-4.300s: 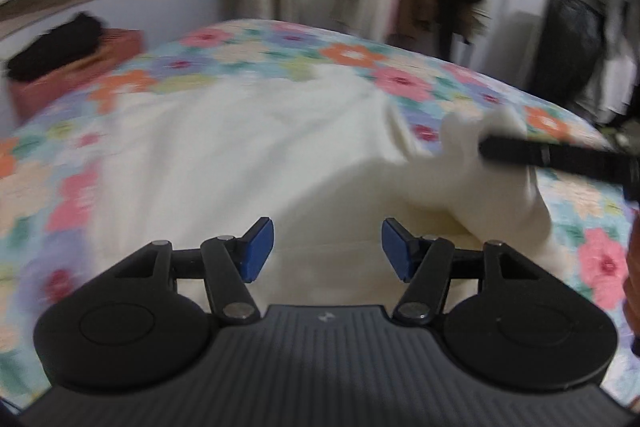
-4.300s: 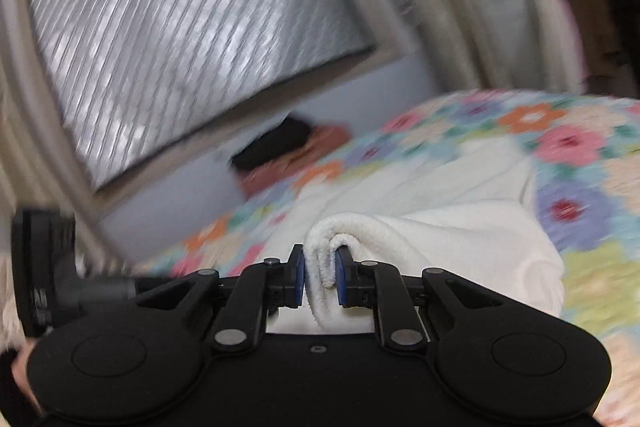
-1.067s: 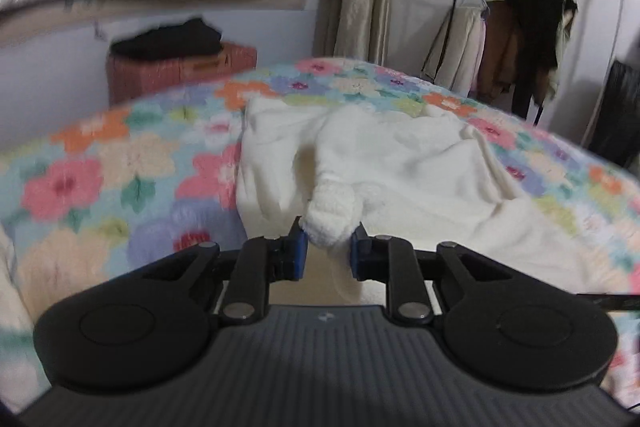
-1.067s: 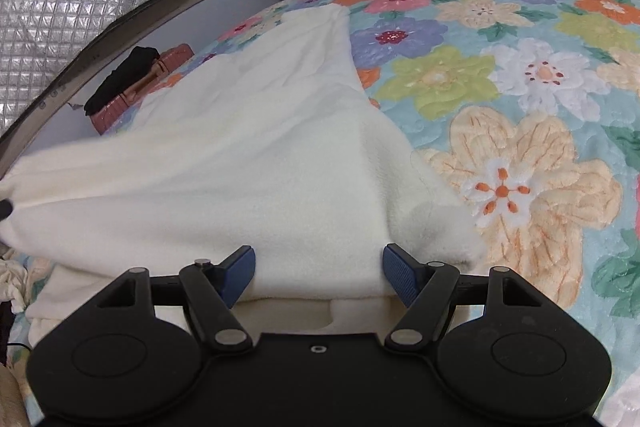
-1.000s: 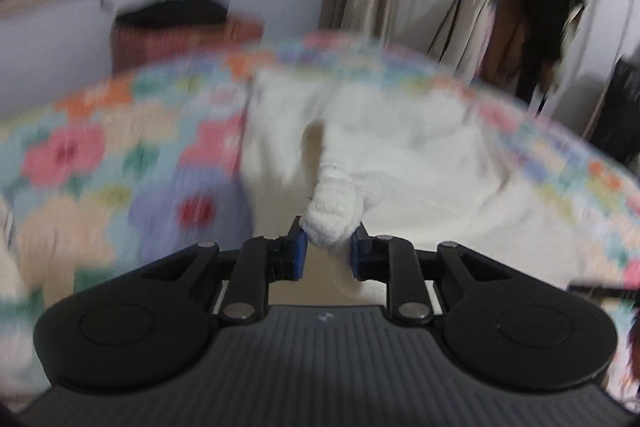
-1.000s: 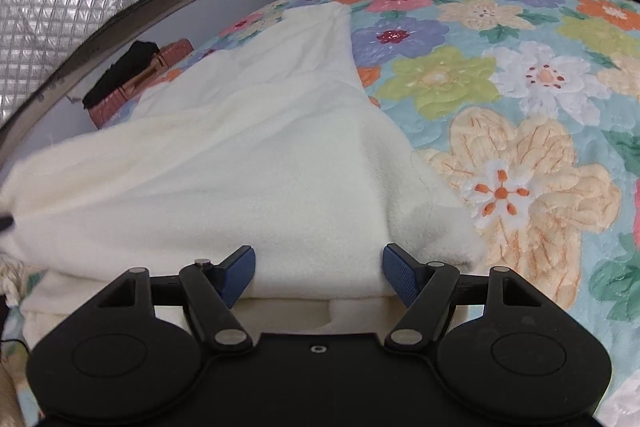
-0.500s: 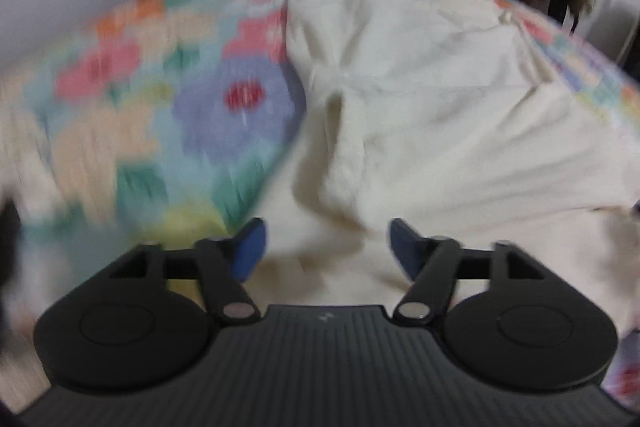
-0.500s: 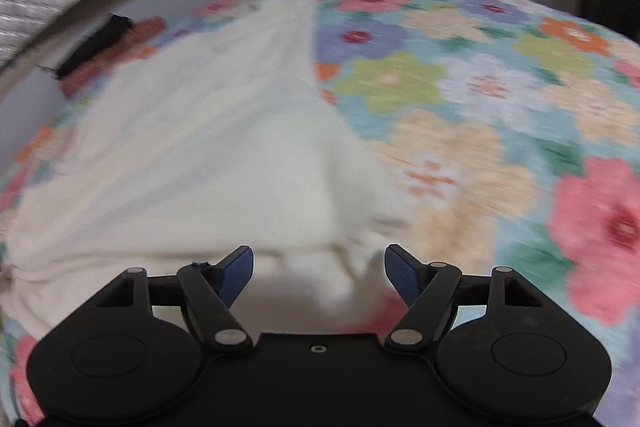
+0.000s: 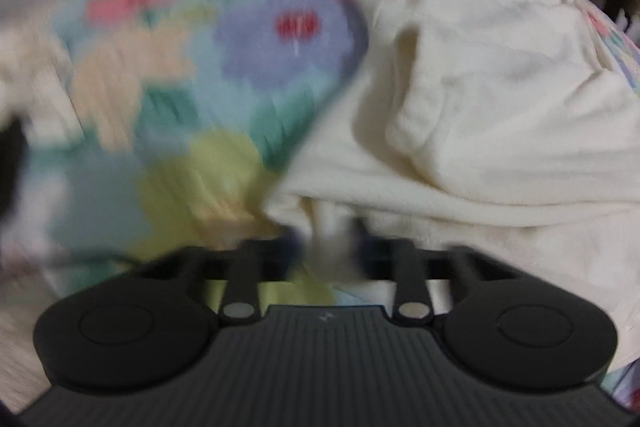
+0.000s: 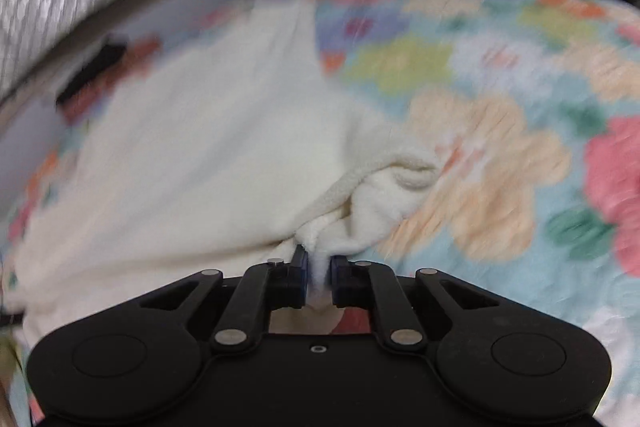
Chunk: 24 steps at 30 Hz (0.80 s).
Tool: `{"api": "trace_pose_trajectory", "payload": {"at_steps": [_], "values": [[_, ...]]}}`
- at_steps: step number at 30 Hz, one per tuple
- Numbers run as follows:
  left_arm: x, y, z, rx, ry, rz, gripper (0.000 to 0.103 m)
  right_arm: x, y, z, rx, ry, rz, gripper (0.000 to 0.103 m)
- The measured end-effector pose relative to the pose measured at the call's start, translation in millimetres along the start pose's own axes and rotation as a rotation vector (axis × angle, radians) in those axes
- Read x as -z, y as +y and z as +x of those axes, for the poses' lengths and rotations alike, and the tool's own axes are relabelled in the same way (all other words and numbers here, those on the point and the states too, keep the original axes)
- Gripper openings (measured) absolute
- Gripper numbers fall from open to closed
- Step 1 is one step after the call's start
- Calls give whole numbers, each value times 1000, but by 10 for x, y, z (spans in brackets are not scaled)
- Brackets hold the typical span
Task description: Fold clothes
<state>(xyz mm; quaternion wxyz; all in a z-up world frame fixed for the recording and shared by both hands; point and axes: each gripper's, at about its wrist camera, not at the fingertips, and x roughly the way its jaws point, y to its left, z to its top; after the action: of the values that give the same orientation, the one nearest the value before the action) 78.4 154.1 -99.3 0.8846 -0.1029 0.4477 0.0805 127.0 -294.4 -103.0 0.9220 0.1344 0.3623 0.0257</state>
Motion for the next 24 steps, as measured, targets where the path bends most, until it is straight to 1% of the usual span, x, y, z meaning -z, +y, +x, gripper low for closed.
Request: {"api": "trace_pose_trajectory", "payload": {"at_steps": [2,3,5,7,9,10,12,14,15,17,19,20,21,22,23,24], "values": [[23,14,-132,26,-28,-6,14,-62,-15,-287,77,-103,-38,9],[42,12,-169,28,-34,-3,14,-82,-65,-380,83,-125,-20,9],[62,-24,-135,43,-11,-1,14,-84,-134,-402,107,-112,14,9],[81,-62,-65,42,22,4,14,-48,-95,-296,170,-84,-38,9],[93,-74,-12,32,40,3,14,-14,-96,-146,210,-42,-53,9],[99,-81,14,28,49,3,14,1,-94,-130,221,-35,-50,9],[87,-43,-41,42,25,-16,14,-19,-48,-207,217,-60,-50,9],[77,-17,-91,52,-5,-17,14,-52,10,-359,203,-110,-77,9],[74,-17,-79,54,-4,-13,15,-63,18,-388,199,-117,-82,9],[76,-33,7,46,37,-13,19,-42,-104,-174,202,-31,-29,10],[61,-53,84,33,72,-7,25,21,-340,25,146,55,106,10],[57,-62,98,26,81,-2,26,39,-440,65,108,70,170,10],[55,-50,88,30,78,-5,28,44,-539,78,66,80,234,12],[53,-32,70,36,71,-12,36,40,-610,54,30,76,294,13],[48,-8,51,46,65,-22,45,35,-678,9,-17,68,358,17],[40,19,33,61,60,-36,47,35,-740,-34,-61,59,417,20]]}}
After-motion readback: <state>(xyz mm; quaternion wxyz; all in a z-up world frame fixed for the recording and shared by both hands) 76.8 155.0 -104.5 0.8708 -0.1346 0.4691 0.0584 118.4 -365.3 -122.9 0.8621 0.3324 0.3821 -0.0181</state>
